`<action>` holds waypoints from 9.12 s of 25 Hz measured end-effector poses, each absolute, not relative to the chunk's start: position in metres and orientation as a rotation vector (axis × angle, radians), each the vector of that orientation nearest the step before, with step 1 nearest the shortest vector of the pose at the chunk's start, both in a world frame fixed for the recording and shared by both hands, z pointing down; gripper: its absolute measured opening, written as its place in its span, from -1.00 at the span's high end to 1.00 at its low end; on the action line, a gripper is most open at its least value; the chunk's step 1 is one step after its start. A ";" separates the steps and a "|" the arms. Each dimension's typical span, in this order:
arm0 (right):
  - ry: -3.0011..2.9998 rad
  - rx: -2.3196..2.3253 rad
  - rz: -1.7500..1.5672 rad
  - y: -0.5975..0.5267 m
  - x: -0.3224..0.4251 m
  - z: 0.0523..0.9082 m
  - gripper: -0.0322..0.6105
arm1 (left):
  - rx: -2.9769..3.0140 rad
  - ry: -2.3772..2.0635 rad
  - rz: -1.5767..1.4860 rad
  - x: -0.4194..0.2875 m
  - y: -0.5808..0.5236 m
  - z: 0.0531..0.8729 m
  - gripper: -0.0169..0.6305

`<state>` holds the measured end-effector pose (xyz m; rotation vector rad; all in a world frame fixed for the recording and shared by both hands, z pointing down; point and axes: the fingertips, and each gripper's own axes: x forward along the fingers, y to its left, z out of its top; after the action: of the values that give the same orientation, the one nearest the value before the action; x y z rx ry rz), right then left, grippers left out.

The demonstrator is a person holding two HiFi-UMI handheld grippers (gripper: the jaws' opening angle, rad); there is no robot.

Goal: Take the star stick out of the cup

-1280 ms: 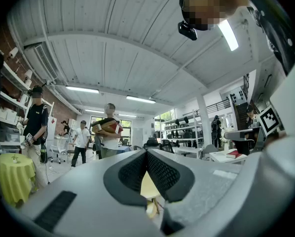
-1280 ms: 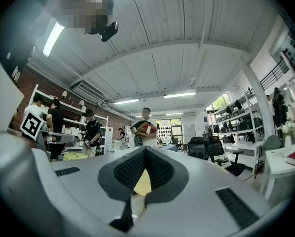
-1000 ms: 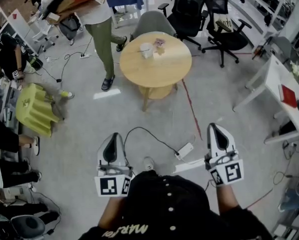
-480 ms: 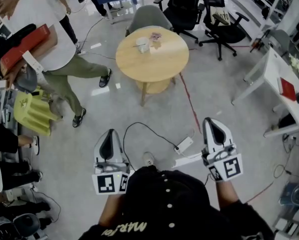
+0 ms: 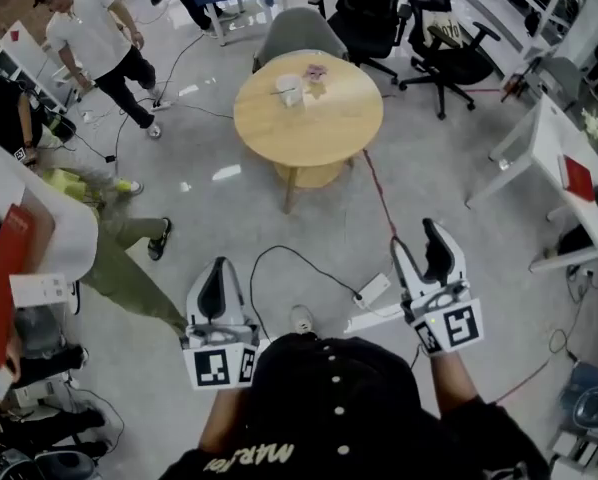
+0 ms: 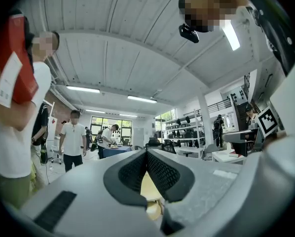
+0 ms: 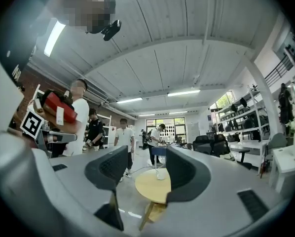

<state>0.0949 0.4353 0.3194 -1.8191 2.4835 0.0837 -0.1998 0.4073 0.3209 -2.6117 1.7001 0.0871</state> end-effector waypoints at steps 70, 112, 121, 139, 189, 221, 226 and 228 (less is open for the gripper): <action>2.571 -1.709 -0.011 -0.211 0.208 0.355 0.16 | -2.419 2.032 0.022 -0.148 -0.182 0.349 0.96; 3.706 -0.383 1.199 -0.285 -0.015 0.699 0.43 | -2.521 2.213 -0.275 -0.183 -0.211 0.475 0.96; 3.647 -0.428 1.347 -0.286 -0.021 0.707 0.72 | -2.536 2.227 -0.281 -0.181 -0.213 0.482 0.96; 3.430 -1.038 0.453 -0.322 -0.007 0.641 0.85 | -2.548 2.169 -0.227 -0.176 -0.215 0.461 0.96; 2.423 -1.762 0.098 -0.190 0.228 0.275 0.85 | -2.505 1.812 0.110 -0.131 -0.213 0.308 0.96; 2.369 -1.825 0.134 -0.193 0.237 0.275 0.85 | -2.520 1.799 0.079 -0.127 -0.225 0.307 0.96; 2.375 -1.824 0.134 -0.197 0.236 0.278 0.85 | -2.510 1.774 0.067 -0.127 -0.227 0.311 0.96; 2.375 -1.822 0.130 -0.197 0.237 0.279 0.85 | -2.512 1.781 0.076 -0.125 -0.226 0.309 0.96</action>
<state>0.2374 -0.1971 0.2786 -1.8217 2.3754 0.1297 -0.1247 -0.2258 0.3092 -2.5125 1.7809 0.0757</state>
